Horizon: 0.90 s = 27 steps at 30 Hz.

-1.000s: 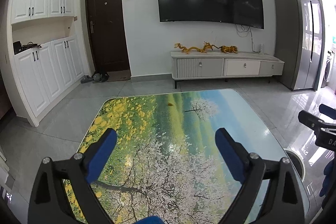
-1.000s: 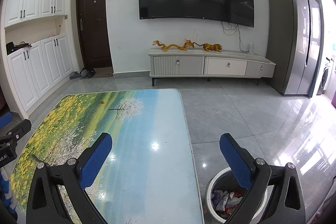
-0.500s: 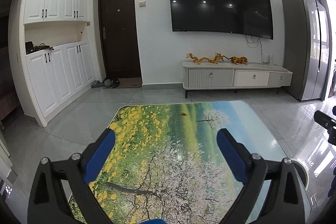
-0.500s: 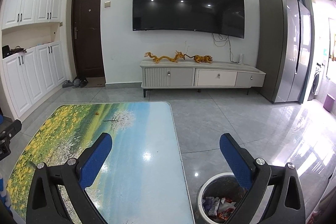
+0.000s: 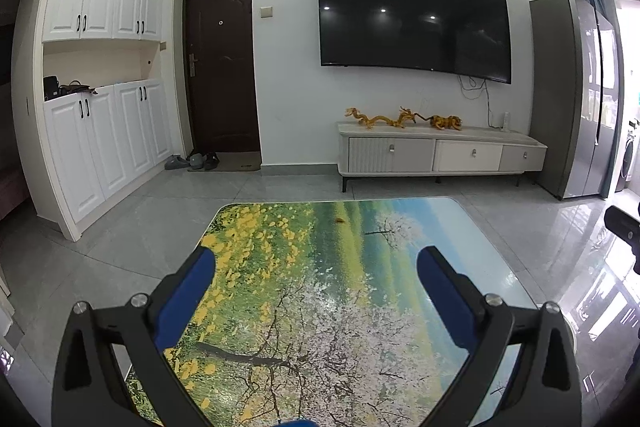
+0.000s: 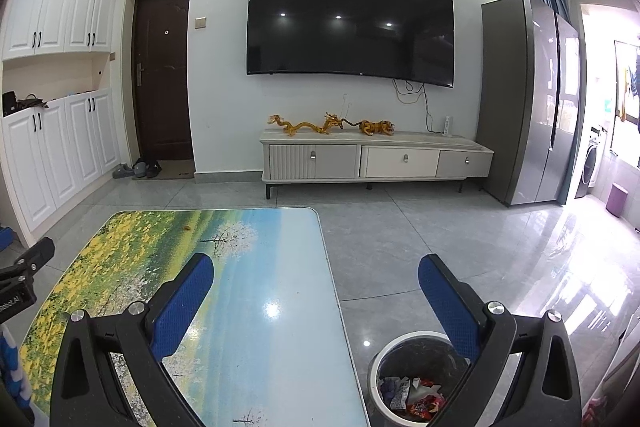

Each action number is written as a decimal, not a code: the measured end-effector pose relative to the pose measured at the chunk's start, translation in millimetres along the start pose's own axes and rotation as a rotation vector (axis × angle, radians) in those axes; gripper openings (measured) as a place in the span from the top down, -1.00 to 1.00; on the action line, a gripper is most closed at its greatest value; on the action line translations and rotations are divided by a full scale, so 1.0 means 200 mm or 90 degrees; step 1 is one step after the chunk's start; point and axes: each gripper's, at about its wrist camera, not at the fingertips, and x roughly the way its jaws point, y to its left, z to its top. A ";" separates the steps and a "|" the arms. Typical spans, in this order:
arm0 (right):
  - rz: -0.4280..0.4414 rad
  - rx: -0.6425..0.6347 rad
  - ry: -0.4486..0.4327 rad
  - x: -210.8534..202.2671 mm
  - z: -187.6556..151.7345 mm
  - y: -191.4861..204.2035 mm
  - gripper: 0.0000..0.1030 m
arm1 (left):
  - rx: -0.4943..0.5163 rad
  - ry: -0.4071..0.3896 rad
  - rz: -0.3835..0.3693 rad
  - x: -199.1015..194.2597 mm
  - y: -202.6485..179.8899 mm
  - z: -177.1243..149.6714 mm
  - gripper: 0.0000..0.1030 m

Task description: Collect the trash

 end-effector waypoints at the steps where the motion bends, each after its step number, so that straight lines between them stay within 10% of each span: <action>1: 0.000 -0.003 -0.001 0.00 0.00 0.00 -1.00 | 0.002 0.000 0.000 0.00 -0.01 0.00 -0.97; 27: 0.035 -0.019 -0.002 0.10 -0.03 0.05 -1.00 | 0.029 0.011 0.039 0.06 -0.03 -0.01 -0.97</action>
